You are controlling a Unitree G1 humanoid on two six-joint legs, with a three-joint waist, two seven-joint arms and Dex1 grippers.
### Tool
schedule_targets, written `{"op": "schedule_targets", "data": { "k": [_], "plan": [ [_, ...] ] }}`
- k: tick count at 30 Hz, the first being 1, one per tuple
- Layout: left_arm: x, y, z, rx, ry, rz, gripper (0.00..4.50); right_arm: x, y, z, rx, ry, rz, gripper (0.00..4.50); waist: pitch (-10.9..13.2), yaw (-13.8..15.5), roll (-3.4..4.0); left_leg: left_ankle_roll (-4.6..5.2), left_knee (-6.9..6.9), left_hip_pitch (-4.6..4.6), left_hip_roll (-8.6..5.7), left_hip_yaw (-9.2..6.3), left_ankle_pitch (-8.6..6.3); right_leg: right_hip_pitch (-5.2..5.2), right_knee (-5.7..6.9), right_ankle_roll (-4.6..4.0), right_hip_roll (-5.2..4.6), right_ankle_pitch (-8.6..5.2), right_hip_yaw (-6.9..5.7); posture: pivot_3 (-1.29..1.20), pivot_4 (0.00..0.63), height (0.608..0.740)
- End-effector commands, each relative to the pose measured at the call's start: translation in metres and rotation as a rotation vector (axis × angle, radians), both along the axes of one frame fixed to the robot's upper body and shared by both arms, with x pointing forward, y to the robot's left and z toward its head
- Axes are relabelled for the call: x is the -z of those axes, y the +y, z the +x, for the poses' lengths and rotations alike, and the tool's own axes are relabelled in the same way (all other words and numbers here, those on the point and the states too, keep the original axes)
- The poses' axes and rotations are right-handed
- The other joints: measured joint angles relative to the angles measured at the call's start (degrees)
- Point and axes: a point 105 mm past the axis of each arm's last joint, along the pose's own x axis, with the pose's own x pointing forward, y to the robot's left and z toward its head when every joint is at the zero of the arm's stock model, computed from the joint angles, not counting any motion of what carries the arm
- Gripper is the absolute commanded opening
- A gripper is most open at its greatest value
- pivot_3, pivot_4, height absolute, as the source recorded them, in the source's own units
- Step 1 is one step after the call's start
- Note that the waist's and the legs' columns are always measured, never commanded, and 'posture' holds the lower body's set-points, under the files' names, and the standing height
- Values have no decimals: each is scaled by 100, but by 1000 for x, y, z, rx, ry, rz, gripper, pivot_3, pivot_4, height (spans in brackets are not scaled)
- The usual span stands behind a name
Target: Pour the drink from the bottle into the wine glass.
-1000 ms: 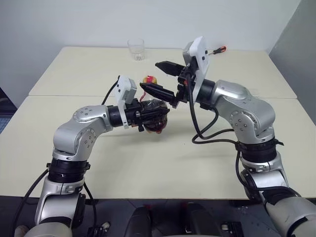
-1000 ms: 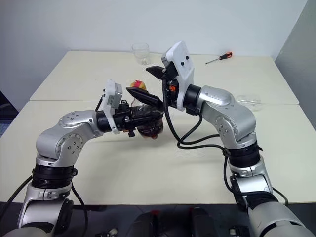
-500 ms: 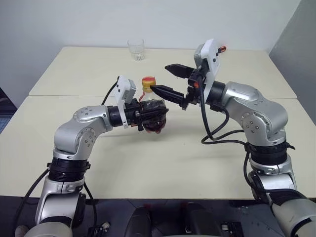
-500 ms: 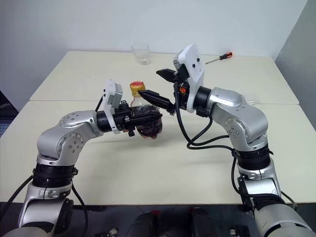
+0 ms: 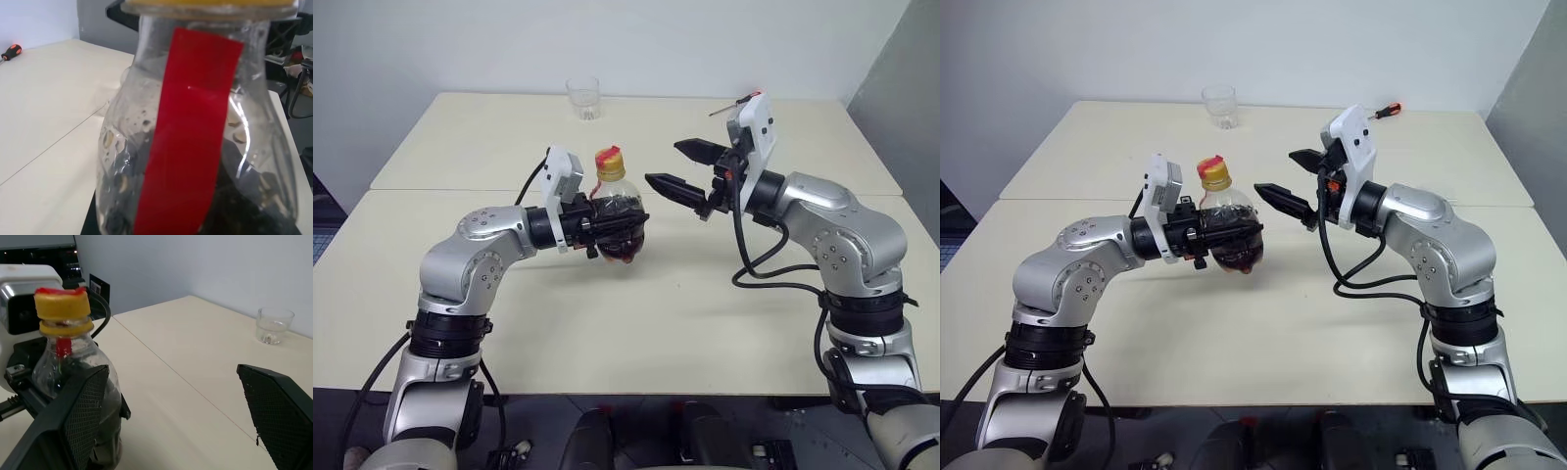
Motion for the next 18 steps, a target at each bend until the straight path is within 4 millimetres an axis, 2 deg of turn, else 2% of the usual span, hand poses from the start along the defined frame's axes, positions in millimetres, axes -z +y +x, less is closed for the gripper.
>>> {"op": "schedule_targets", "data": {
  "k": [1,4,7,12,18],
  "plan": [
    [-15,-1,-1,15,-71,-3,1425,-16,4,-18,-75,-50,43,4463,0,0,0,0,0,0,1,-2,0,0,0,0,0,0,0,0,150,740],
    [-14,-1,-1,17,-69,-2,1425,-24,14,-33,-159,-41,98,4463,0,-2,0,0,-2,0,1,-5,0,0,-1,0,0,0,-1,0,150,740],
    [-14,-2,-1,18,-68,-4,1425,-30,23,-37,-188,-45,124,4463,0,-1,0,0,-1,0,2,-9,0,0,1,-1,1,0,-4,0,150,740],
    [-14,-3,-1,19,-70,-7,1425,-38,32,-33,-186,-68,147,4463,0,2,0,0,3,0,1,-8,0,0,6,0,-1,0,-2,0,150,740],
    [-15,-5,-2,20,-72,-9,1425,-37,42,-30,-205,-83,147,4463,0,2,0,0,1,-1,1,-8,0,0,3,0,-1,0,-3,0,150,740]
  ]
}}
